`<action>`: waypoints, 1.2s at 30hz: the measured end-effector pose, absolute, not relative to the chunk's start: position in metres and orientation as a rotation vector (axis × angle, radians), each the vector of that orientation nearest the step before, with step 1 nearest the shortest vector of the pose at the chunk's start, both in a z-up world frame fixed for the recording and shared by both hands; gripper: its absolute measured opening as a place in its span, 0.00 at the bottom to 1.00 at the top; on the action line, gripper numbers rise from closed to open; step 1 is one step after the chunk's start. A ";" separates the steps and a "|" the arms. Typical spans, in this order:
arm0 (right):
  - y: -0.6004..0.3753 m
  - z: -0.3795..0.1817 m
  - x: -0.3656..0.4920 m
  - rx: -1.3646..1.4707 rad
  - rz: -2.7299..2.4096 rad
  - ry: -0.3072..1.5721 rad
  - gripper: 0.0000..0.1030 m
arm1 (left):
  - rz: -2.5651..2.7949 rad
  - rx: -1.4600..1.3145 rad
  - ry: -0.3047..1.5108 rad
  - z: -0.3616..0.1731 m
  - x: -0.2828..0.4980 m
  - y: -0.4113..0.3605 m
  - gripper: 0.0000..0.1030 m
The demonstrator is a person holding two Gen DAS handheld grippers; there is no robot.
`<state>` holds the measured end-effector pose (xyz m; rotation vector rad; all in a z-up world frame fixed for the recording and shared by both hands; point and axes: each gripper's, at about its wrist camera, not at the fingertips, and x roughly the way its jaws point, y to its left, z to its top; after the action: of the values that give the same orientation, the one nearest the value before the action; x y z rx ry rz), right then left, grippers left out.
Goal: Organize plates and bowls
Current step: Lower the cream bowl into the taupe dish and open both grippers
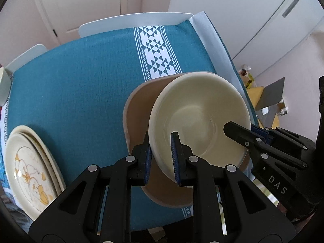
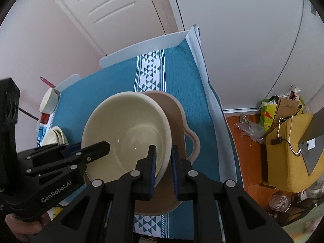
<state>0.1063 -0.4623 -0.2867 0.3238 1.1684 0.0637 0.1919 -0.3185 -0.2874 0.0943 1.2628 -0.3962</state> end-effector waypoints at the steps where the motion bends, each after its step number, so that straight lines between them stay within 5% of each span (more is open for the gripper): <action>1: -0.462 -0.288 0.106 0.316 0.066 1.171 0.13 | -0.395 0.103 1.262 -0.289 0.193 -0.319 0.15; 16: -0.461 -0.302 0.107 0.303 0.051 1.222 0.13 | -0.378 0.192 1.279 -0.307 0.191 -0.327 0.15; 36: -0.465 -0.275 0.102 0.327 0.028 1.225 0.13 | -0.371 0.207 1.207 -0.267 0.180 -0.316 0.16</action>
<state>0.1015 -0.4654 -0.2753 0.3273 1.2251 0.0280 0.1795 -0.3163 -0.2674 0.2074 1.2068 -0.3711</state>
